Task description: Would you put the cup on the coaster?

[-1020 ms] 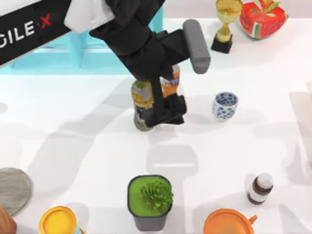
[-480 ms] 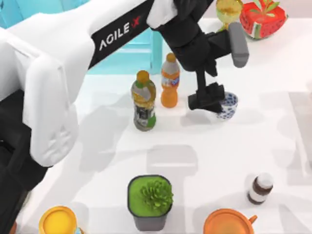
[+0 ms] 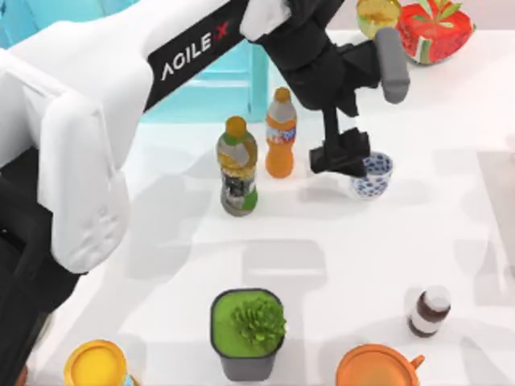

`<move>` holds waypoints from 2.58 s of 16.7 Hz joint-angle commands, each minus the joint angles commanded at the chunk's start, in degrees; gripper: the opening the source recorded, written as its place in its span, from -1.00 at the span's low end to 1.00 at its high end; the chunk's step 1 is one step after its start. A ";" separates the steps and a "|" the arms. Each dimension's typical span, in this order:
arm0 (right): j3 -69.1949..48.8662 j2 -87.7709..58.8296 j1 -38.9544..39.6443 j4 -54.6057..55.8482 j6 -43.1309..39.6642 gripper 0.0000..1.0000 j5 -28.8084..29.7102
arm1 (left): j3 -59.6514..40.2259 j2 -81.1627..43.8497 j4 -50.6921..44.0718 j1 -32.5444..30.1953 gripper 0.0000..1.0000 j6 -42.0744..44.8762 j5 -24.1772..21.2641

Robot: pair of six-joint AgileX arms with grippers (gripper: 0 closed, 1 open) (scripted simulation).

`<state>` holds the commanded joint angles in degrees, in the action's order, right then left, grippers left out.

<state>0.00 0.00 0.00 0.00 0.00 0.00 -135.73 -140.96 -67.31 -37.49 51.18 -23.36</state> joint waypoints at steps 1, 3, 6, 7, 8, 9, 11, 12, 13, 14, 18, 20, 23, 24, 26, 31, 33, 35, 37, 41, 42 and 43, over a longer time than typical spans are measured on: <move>0.00 0.00 0.00 0.00 0.00 1.00 0.00 | -0.13 0.30 -0.40 -0.15 1.00 -0.13 0.05; 0.00 0.00 0.00 0.00 0.00 1.00 0.00 | -0.86 1.07 -1.84 -0.59 1.00 -0.61 0.23; 0.00 0.00 0.00 0.00 0.00 1.00 0.00 | -3.01 0.90 -3.57 -1.25 1.00 -1.48 0.46; 0.00 0.00 0.00 0.00 0.00 1.00 0.00 | -3.79 0.45 -3.73 -1.55 1.00 -1.76 0.52; 0.00 0.00 0.00 0.00 0.00 1.00 0.00 | -4.43 -0.14 -3.63 -1.85 1.00 -2.08 0.59; 0.00 0.00 0.00 0.00 0.00 1.00 0.00 | -4.87 -0.81 -3.29 -2.15 1.00 -2.46 0.69; 0.00 0.00 0.00 0.00 0.00 1.00 0.00 | -5.23 -2.27 -1.88 -2.83 1.00 -3.17 0.91; 0.00 0.00 0.00 0.00 0.00 1.00 0.00 | -5.04 -3.00 -0.82 -3.21 1.00 -3.48 1.01; 0.00 0.00 0.00 0.00 0.00 1.00 0.00 | -4.61 -3.72 0.40 -3.57 1.00 -3.78 1.10; 0.00 0.00 0.00 0.00 0.00 1.00 0.00 | -4.01 -4.45 1.78 -3.89 1.00 -4.06 1.18; 0.00 0.00 0.00 0.00 0.00 1.00 0.00 | -0.59 -7.75 8.71 -4.43 1.00 -4.57 1.35; 0.00 0.00 0.00 0.00 0.00 1.00 0.00 | 1.07 -9.08 11.67 -4.24 1.00 -4.38 1.26; 0.00 0.00 0.00 0.00 0.00 1.00 0.00 | 1.91 -9.81 13.31 -3.92 1.00 -4.18 1.18; 0.00 0.00 0.00 0.00 0.00 1.00 0.00 | 1.91 -9.81 13.31 -3.92 1.00 -4.18 1.18; 0.00 0.00 0.00 0.00 0.00 1.00 0.00 | 1.91 -9.81 13.31 -3.92 1.00 -4.18 1.18; 0.00 0.00 0.00 0.00 0.00 1.00 0.00 | 1.91 -9.81 13.31 -3.92 0.25 -4.18 1.18; 0.00 0.00 0.00 0.00 0.00 1.00 0.00 | 1.91 -9.81 13.31 -3.92 -0.06 -4.18 1.18; 0.00 0.00 0.00 0.00 0.00 1.00 0.00 | 1.91 -9.81 13.31 -3.92 -0.36 -4.18 1.18; 0.00 0.00 0.00 0.00 0.00 1.00 0.00 | 1.91 -9.81 13.31 -3.92 -0.66 -4.18 1.18; 0.00 0.00 0.00 0.00 0.00 1.00 0.00 | 1.91 -9.81 13.31 -3.92 -1.00 -4.18 1.18; 0.00 0.00 0.00 0.00 0.00 1.00 0.00 | 1.91 -9.81 13.31 -3.92 -1.00 -4.18 1.18; 0.00 0.00 0.00 0.00 0.00 1.00 0.00 | 1.91 -9.81 13.31 -3.92 -1.00 -4.18 1.18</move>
<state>0.00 0.00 0.00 0.00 0.00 0.00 -133.83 -150.77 -54.00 -41.41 47.00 -22.18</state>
